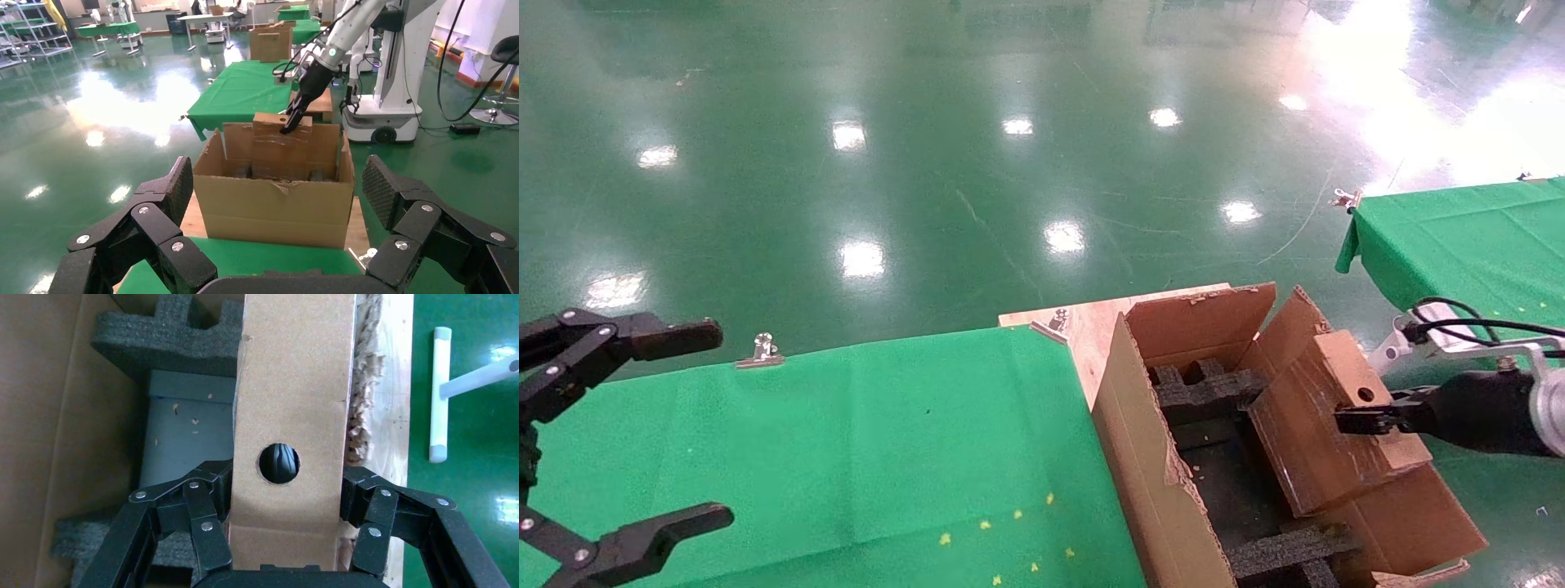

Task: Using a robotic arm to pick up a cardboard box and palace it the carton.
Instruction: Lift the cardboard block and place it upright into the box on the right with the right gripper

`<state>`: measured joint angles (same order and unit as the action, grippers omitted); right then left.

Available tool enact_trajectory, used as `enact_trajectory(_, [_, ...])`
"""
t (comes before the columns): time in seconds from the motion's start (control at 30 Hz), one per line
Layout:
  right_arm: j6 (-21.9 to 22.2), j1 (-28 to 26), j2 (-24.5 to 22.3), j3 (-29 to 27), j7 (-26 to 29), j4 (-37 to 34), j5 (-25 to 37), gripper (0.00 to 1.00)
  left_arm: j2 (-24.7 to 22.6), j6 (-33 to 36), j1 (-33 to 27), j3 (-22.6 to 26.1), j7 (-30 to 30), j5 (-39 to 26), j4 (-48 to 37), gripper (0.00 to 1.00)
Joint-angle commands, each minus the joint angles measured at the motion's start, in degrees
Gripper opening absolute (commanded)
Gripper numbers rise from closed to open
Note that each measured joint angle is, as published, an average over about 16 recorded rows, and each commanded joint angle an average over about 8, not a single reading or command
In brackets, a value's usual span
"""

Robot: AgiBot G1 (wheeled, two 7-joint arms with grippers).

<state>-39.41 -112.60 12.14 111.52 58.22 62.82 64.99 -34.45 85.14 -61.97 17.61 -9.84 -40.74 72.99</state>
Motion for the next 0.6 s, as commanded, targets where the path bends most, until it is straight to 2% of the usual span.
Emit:
enact_trajectory(0.03, [1.4,1.1,0.7,0.4,0.2,-0.3,-0.6,0.0,0.0,0.0,0.0,0.0,0.0,0.0,0.0,1.0])
enact_trajectory(0.3, [6.0,5.9,4.7,1.5,-0.3,-3.2,-3.0,0.0,0.0,0.0,0.0,0.0,0.0,0.0,0.0,1.0])
enact_trajectory(0.6, [8.2,10.8,9.0,1.4,-2.0,-7.8,-6.6,0.0,0.0,0.0,0.0,0.0,0.0,0.0,0.0,1.0])
